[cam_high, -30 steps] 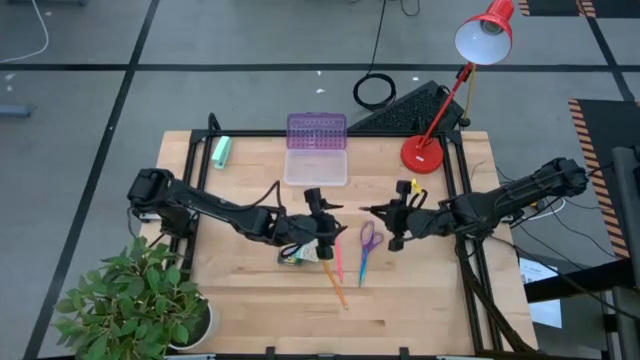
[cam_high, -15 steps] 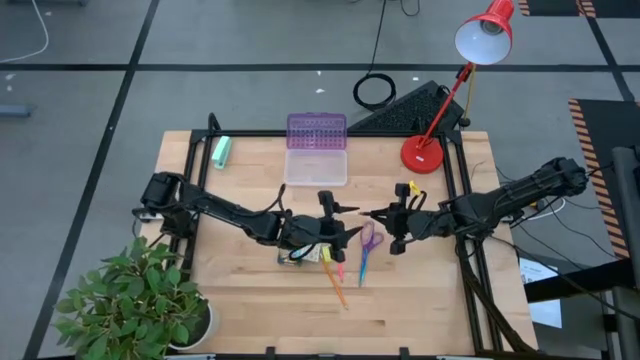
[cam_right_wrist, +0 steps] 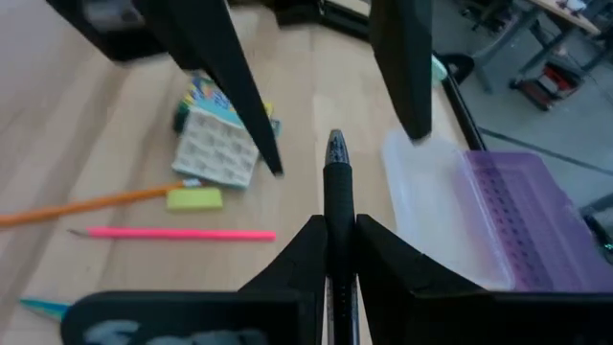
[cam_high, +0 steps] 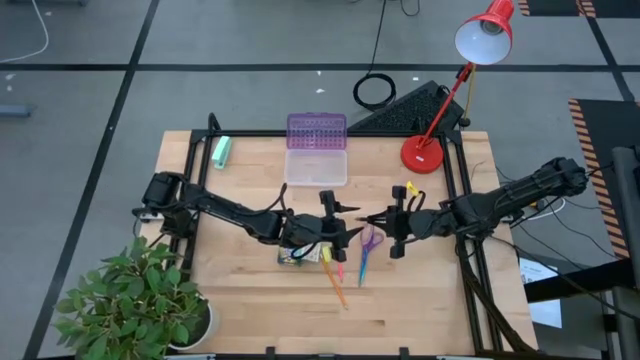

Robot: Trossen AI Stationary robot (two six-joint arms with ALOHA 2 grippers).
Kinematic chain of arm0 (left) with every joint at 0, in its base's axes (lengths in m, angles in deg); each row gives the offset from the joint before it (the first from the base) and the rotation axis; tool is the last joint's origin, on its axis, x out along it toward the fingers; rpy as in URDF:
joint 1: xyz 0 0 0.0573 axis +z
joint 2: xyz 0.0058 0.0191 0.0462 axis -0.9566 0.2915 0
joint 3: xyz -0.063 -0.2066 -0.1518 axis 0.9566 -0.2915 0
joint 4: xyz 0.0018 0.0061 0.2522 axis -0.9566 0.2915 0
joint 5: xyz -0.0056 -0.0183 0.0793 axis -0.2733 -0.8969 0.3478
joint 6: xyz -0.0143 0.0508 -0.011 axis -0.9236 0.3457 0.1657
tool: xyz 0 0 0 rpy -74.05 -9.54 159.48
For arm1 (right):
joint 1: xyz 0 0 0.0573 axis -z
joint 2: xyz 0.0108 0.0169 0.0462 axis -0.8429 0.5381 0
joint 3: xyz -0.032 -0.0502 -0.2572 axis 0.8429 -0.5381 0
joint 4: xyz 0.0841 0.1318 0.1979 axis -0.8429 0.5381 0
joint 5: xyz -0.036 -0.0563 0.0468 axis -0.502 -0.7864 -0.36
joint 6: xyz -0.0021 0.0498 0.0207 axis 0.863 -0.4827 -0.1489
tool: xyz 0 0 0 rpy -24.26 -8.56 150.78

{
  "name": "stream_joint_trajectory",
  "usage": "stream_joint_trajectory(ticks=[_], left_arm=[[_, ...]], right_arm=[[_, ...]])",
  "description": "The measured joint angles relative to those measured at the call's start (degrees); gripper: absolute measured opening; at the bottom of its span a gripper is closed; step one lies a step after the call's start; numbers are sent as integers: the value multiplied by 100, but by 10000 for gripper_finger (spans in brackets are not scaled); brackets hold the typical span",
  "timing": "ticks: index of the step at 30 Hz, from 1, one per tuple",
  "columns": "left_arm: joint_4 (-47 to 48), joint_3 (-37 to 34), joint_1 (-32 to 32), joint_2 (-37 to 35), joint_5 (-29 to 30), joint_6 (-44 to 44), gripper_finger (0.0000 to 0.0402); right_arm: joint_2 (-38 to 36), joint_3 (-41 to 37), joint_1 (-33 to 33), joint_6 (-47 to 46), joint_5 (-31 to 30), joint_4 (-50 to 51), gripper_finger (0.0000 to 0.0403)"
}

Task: Pack school essentials
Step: Put the black pen into the purple supply box

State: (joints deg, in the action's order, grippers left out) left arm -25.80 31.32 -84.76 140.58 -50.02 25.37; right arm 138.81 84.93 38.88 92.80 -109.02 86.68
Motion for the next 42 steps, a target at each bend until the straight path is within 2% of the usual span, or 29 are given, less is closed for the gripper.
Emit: stream_joint_trajectory(ticks=[7, 20, 42], left_arm=[[24, 0, 22, -2, -131, -29, 239], [149, 0, 33, -2, -289, -138, 134], [231, 0, 172, -2, -737, -425, 40]], right_arm=[[0, 0, 2, 13, 2, -179, 35], [0, 0, 2, 101, 2, -217, 35], [0, -2, 2, 166, 28, -195, 35]])
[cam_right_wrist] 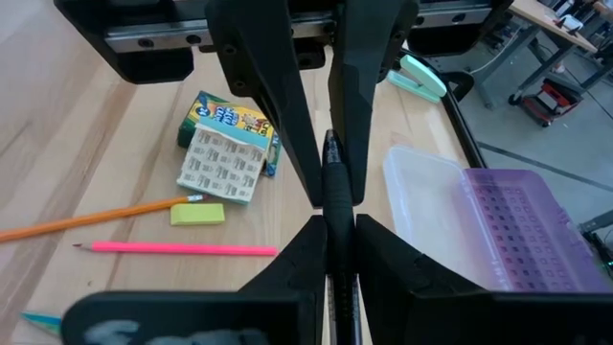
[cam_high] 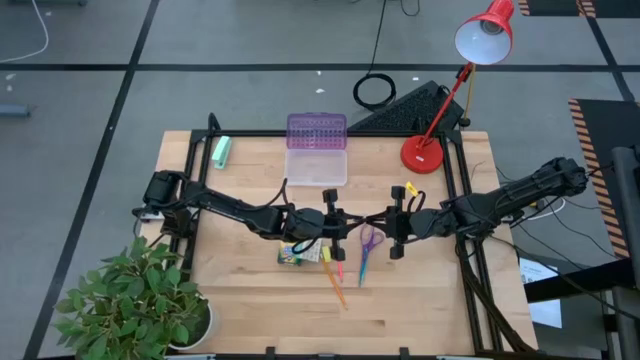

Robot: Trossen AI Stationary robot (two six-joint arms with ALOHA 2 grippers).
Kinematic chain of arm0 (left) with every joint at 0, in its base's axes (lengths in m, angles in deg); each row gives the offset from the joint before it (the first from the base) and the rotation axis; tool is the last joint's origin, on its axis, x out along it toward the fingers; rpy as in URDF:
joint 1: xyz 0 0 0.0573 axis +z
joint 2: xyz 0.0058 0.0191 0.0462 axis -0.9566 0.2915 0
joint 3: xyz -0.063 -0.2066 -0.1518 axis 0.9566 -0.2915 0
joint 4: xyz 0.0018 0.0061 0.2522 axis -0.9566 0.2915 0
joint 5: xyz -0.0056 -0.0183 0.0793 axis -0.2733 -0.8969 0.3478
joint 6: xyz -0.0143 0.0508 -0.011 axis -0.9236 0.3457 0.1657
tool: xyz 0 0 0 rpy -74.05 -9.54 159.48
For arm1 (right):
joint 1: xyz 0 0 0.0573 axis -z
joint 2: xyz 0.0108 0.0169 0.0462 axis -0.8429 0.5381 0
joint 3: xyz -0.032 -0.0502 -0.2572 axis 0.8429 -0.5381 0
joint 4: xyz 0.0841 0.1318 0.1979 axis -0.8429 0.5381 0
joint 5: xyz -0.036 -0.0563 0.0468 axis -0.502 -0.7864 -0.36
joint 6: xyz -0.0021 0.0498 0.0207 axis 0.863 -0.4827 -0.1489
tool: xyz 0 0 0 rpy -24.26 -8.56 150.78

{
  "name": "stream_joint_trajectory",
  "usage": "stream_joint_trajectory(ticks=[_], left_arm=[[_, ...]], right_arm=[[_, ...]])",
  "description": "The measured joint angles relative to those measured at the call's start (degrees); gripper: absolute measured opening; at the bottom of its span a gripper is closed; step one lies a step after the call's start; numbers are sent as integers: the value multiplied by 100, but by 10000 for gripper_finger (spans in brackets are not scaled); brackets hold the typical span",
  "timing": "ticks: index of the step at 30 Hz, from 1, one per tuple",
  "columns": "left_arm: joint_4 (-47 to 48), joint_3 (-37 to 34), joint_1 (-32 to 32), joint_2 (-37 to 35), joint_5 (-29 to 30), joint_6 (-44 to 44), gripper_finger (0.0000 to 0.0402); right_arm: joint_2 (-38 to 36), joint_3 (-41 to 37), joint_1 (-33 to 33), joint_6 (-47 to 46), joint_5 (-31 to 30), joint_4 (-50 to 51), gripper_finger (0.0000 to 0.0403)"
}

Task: Pack school essentials
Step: Put the black pen into the purple supply box

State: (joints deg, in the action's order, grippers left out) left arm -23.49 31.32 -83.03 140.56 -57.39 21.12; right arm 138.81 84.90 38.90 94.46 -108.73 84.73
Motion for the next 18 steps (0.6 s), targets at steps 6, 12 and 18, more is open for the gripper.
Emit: stream_joint_trajectory(ticks=[6, 12, 18], left_arm=[[-8, -2, 11, 0, -1, -17, 55], [-24, -2, 11, 0, 1, -162, 61], [-111, -9, 11, 0, -100, -258, 62]], right_arm=[[0, 0, 0, -1, -13, -10, 35], [0, 0, 0, -4, -31, -16, 35], [0, 0, 0, -4, -28, -16, 35]])
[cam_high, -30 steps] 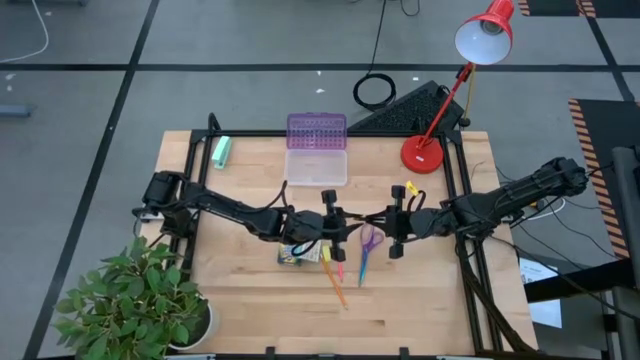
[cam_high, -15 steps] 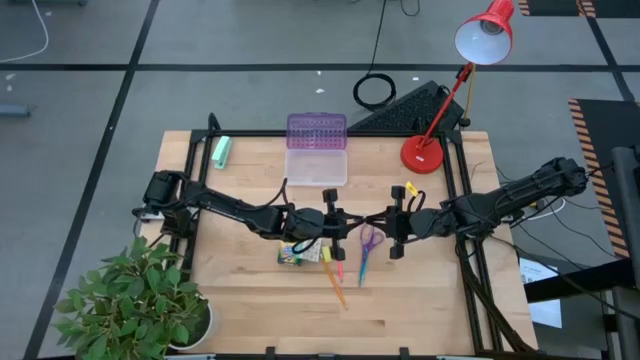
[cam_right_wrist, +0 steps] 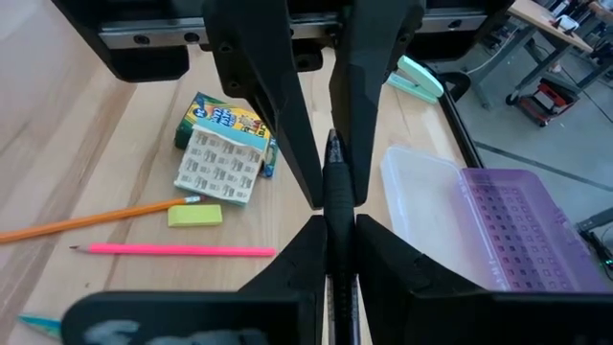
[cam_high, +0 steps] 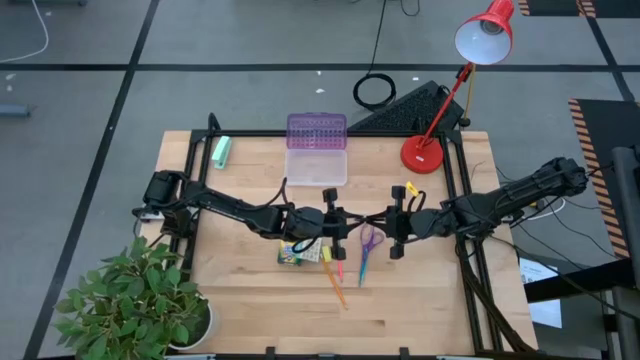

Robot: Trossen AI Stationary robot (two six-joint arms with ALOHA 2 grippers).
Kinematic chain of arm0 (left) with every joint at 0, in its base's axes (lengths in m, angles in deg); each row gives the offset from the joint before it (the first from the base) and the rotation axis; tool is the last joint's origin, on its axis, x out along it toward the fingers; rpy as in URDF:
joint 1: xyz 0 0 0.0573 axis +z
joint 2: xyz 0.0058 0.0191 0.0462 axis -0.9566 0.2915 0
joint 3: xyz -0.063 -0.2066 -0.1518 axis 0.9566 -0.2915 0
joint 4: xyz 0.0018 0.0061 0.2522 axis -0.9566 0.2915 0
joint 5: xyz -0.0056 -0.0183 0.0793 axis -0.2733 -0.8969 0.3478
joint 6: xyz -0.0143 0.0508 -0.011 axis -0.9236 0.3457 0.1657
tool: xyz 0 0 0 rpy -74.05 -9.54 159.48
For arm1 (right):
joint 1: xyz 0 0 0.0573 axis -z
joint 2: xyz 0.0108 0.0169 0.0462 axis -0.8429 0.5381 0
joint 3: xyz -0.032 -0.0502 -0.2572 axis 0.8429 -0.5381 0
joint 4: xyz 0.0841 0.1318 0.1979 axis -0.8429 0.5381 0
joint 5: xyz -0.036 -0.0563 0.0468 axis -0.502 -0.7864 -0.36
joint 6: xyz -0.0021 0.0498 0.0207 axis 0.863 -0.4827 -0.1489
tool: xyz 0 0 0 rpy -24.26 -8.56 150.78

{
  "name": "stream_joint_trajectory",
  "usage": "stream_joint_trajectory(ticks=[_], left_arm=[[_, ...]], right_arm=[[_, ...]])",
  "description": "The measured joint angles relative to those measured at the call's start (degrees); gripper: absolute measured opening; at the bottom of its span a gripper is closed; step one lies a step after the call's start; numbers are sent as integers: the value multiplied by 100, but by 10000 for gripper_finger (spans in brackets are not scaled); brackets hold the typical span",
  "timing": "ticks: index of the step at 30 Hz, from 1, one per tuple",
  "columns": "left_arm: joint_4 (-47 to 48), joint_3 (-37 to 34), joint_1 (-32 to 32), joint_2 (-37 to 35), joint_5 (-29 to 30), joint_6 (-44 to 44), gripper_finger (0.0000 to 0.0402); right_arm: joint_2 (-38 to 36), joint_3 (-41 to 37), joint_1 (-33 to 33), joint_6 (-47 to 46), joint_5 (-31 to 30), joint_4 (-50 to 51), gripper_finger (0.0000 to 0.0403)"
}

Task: Pack school essentials
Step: Put the black pen into the purple supply box

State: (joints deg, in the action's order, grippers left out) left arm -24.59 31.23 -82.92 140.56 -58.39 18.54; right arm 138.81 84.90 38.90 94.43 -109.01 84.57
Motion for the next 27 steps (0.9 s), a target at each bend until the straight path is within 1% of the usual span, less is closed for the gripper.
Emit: stream_joint_trajectory(ticks=[14, 16, 22, 25, 27], left_arm=[[-15, 0, 2, 0, -41, -20, 66], [-31, 0, 0, 0, -46, -50, 79], [-31, 0, -2, 0, -85, -68, 139], [-33, 0, -2, 0, -84, -88, 147], [-37, 0, -2, 0, -83, -78, 139]], right_arm=[[0, 0, 0, 0, 7, -3, 35], [0, 0, 0, 0, 5, -18, 35], [0, 0, 4, 0, -8, -22, 35], [0, 0, 4, 0, -10, -20, 35], [0, 0, 4, 0, -8, -17, 35]])
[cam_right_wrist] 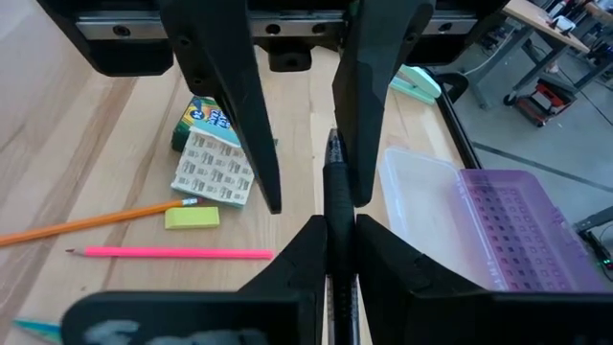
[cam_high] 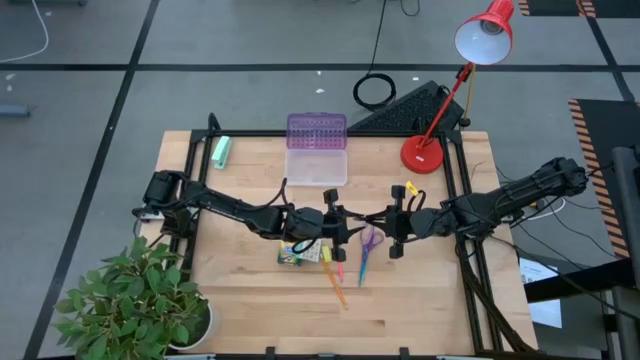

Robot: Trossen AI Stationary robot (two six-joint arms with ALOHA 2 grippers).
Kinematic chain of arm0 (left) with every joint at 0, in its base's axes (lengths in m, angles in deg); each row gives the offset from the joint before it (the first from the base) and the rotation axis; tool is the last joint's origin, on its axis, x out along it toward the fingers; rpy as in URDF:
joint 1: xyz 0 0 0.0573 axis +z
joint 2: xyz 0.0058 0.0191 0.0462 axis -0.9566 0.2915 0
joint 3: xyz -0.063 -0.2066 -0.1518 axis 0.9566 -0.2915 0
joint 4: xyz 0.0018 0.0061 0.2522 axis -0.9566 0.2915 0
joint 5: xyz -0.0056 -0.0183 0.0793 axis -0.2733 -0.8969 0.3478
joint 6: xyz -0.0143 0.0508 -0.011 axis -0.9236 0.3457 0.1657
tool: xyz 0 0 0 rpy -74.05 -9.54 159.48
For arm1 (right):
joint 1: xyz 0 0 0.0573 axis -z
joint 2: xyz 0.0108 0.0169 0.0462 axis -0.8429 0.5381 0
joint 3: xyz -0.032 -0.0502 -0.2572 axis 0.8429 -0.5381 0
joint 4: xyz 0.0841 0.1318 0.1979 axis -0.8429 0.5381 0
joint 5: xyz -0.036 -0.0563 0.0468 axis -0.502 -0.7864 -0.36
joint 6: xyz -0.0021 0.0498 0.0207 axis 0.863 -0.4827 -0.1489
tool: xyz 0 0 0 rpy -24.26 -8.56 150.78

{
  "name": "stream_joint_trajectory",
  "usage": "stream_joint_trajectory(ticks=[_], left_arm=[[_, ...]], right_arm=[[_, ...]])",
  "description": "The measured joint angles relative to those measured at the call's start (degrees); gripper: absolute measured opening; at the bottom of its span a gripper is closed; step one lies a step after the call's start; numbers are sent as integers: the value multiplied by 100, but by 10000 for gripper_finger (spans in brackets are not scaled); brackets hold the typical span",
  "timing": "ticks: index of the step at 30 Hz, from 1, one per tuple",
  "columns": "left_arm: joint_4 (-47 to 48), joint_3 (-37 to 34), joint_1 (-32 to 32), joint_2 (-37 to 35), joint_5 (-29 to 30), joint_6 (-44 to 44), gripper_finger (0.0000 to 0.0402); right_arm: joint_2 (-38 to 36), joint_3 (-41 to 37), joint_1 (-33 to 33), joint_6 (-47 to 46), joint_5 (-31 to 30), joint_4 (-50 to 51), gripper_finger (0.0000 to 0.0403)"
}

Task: Pack school essentials
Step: Put the black pen into the purple supply box

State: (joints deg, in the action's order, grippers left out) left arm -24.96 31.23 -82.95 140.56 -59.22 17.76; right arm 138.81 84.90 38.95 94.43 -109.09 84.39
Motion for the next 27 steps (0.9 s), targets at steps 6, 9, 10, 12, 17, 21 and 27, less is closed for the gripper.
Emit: stream_joint_trajectory(ticks=[6, 9, 10, 12, 17, 21, 27], left_arm=[[0, 0, 13, 0, 39, 10, 90], [6, 2, 26, 0, 44, 11, 69], [10, 2, 32, 0, 44, 8, 63], [17, 2, 48, 0, 39, 4, 53], [22, 4, 46, 0, 39, -15, 43], [24, 7, 48, 0, 42, -26, 49], [26, 7, 48, 0, 42, -29, 42]], right_arm=[[0, 0, 0, 0, 6, 13, 35], [0, 0, 0, 0, 8, 17, 35], [0, 0, 0, 1, 7, 20, 35], [0, 0, 0, 6, 9, 30, 36], [0, 0, -2, 29, 21, 20, 50], [0, 0, 0, 31, -19, -26, 84], [-54, 0, 0, 49, -22, -36, 166]])
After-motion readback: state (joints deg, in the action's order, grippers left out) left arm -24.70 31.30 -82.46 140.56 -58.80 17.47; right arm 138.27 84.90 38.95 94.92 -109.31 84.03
